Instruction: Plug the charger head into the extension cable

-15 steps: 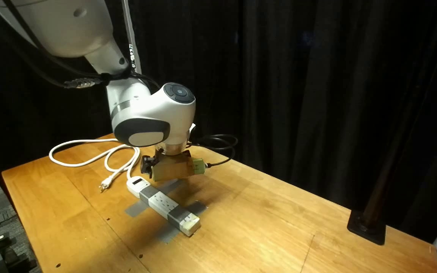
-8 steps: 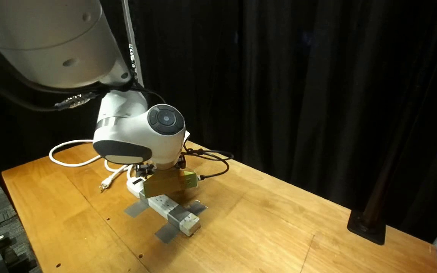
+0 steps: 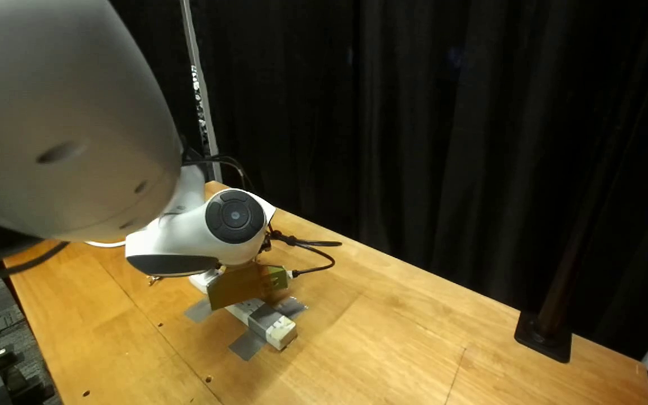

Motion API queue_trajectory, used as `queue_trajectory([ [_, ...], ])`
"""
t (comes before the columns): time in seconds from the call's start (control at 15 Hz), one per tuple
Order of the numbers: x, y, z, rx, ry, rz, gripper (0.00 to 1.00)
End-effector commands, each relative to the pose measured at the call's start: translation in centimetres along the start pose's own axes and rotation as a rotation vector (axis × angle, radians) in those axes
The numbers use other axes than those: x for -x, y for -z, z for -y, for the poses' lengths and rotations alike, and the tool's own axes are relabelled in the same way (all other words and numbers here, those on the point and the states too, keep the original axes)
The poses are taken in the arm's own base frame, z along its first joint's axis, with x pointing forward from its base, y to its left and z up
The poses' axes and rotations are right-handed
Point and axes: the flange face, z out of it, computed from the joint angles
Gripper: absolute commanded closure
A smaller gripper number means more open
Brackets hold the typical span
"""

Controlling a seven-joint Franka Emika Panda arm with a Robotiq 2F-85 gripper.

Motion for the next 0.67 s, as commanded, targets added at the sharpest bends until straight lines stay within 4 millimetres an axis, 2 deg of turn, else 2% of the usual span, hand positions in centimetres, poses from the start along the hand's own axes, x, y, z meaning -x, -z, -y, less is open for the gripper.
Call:
queue_trajectory([
  [0.0, 0.1, -1.2, 0.3, 0.016, -0.008, -0.052, 0.0],
  [0.6, -0.7, -2.7, -0.4, 0.132, -0.096, -0.08, 0.0],
])
